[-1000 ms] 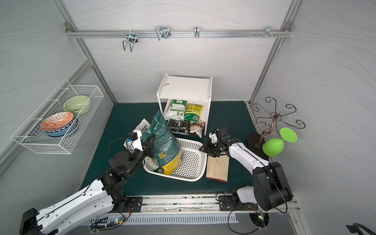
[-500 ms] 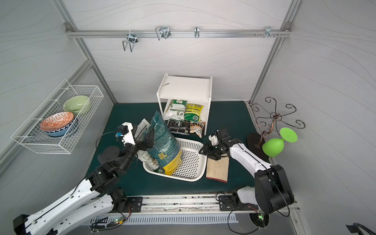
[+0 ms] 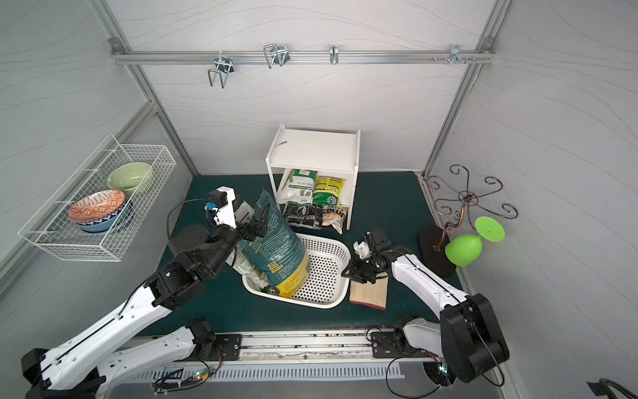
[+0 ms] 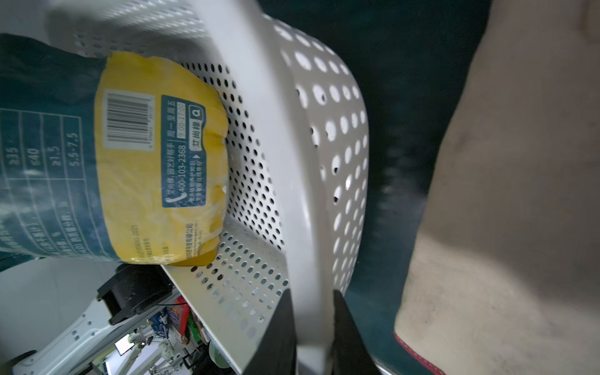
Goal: Take down the fertilizer bag from the shelf
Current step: Move the storage box to the center of the board.
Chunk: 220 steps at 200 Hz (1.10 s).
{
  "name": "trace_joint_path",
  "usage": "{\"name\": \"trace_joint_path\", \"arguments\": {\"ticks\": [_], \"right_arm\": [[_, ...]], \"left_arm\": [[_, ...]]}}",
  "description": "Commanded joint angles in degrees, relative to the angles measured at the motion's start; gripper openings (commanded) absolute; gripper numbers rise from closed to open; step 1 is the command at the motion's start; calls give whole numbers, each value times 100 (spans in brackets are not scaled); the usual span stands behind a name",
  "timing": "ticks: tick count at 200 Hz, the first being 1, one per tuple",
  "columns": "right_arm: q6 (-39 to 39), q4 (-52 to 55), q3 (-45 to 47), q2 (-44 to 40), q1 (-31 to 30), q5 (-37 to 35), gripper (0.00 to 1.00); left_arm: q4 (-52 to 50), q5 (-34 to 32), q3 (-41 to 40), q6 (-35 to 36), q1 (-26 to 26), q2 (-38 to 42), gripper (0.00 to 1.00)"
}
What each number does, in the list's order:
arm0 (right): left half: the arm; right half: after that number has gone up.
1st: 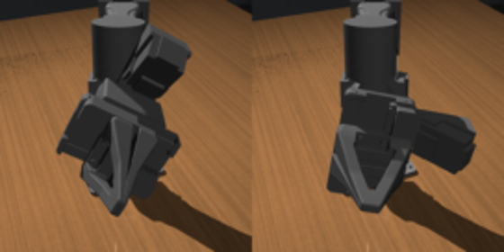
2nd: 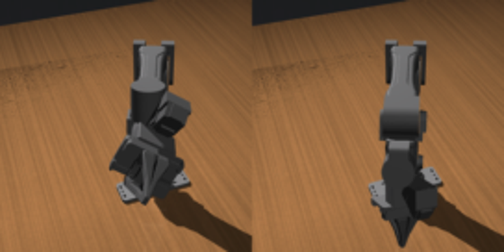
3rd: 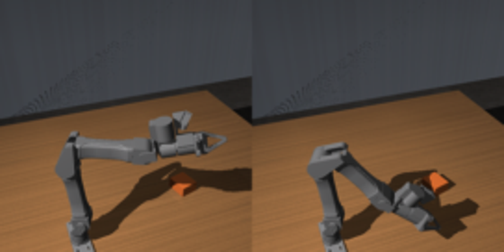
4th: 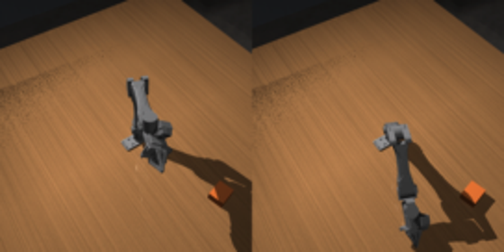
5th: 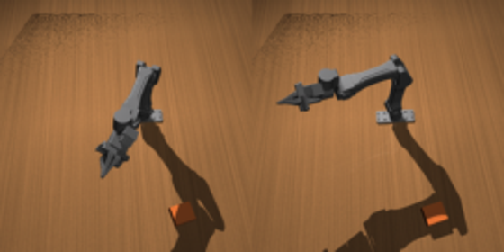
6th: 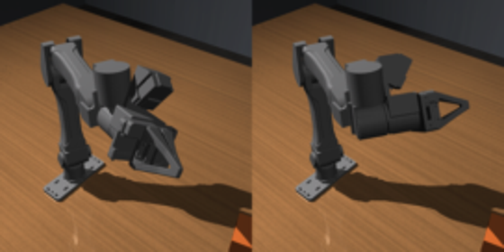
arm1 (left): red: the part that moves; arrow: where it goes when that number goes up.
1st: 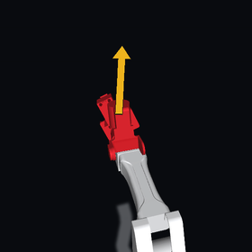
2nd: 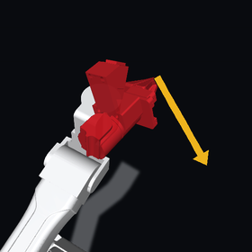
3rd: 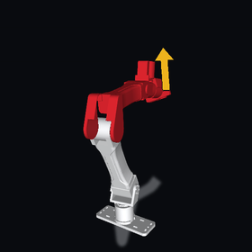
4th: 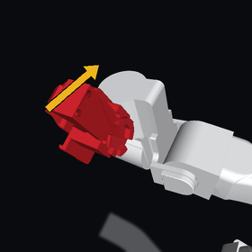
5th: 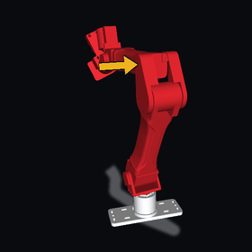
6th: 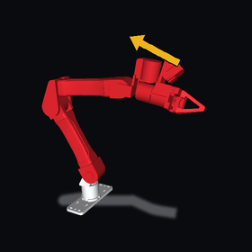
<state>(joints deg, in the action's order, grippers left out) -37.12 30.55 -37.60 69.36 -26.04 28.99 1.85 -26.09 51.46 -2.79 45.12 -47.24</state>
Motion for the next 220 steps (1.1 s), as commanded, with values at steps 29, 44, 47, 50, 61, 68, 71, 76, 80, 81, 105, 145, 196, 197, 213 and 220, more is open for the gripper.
{"name": "trace_joint_path", "arguments": {"ticks": [29,44,47,50,61,68,71,76,80,81,105,145,196,197,213,220], "right_arm": [[-991,-1135,-135,425,-821,-71,10],[-1353,-1474,-176,610,-995,-226,7],[-1417,-1535,-192,650,-1025,-255,6],[-1478,-1586,-207,702,-1045,-286,6],[-1685,-1805,-287,864,-1155,-398,6],[-1816,-1876,-362,959,-1227,-492,6],[-1871,-1915,-396,994,-1257,-545,5],[-1944,-1998,-448,1055,-1320,-608,5],[-1997,-2057,-475,1111,-1357,-662,4],[-2012,-2072,-484,1122,-1367,-682,4],[-2289,-2253,-758,1462,-1650,-1028,4],[-2484,-2624,-1200,2110,-2086,-1229,2],[-1812,-2323,-1399,1895,-2118,-1427,19],[-1788,-2293,-1399,1878,-2112,-1451,19],[-1514,-2027,-1311,1547,-1956,-1627,46],[-1415,-1921,-1245,1382,-1868,-1657,54]], "left_arm": [[184,-81,57,46,10,162,99],[159,-81,56,42,5,150,99],[161,-81,52,37,6,141,99],[152,-76,56,38,10,145,99],[134,-63,56,11,10,145,99],[136,-60,56,-5,5,144,99],[140,-52,57,-11,5,152,99],[134,-48,49,-19,5,151,99],[140,-54,48,-33,5,149,99],[140,-54,48,-35,5,156,99],[196,-33,22,-87,5,169,99],[177,185,95,-135,6,87,99],[-135,921,220,-855,5,-354,99],[-138,943,222,-886,5,-377,99],[-145,1208,224,-1350,10,-648,99],[-80,1311,211,-1552,5,-778,99]]}}
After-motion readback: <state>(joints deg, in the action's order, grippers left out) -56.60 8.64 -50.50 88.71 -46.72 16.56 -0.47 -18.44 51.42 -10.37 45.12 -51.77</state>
